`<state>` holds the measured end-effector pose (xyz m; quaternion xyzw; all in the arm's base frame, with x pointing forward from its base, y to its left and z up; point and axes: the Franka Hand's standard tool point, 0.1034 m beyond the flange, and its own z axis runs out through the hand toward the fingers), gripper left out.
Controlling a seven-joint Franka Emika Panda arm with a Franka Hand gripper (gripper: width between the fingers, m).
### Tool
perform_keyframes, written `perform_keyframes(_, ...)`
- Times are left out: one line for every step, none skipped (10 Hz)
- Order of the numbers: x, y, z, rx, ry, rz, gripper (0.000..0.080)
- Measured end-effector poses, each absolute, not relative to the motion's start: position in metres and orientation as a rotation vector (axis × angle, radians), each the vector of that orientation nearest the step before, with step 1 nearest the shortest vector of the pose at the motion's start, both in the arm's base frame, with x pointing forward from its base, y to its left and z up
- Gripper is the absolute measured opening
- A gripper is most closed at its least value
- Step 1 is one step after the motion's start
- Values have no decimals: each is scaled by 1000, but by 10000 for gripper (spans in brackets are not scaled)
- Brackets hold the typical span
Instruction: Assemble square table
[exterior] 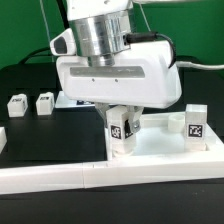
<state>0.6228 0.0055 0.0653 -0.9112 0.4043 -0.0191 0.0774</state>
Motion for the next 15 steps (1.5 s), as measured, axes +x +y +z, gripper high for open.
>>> perform_keyframes(624, 5, 65, -2601, 1448, -37, 287)
perform_keyframes(625, 5, 65, -2355, 1810, 3, 287)
perform_keyframes(627, 5, 64, -2136, 2053, 62, 287)
perform_keyframes(628, 3, 64, -1955, 2208, 102, 287)
perform_keyframes(628, 1, 64, -1882, 2275, 111, 287)
perform_keyframes(627, 2, 64, -1885, 2273, 110, 287)
perform_keyframes(627, 2, 63, -1946, 2220, 102, 287)
perform_keyframes(627, 4, 63, -2145, 2019, 18, 489)
perform_keyframes(622, 5, 59, -2433, 1662, -74, 597)
perform_keyframes(620, 6, 58, -2534, 1514, -86, 597)
perform_keyframes(620, 5, 58, -2584, 1434, -96, 639)
perform_keyframes(620, 5, 57, -2636, 1341, -105, 646)
perform_keyframes(620, 5, 58, -2711, 1204, -120, 646)
perform_keyframes(621, 11, 62, -2894, 835, -138, 649)
perform_keyframes(623, 14, 66, -2945, 695, -138, 649)
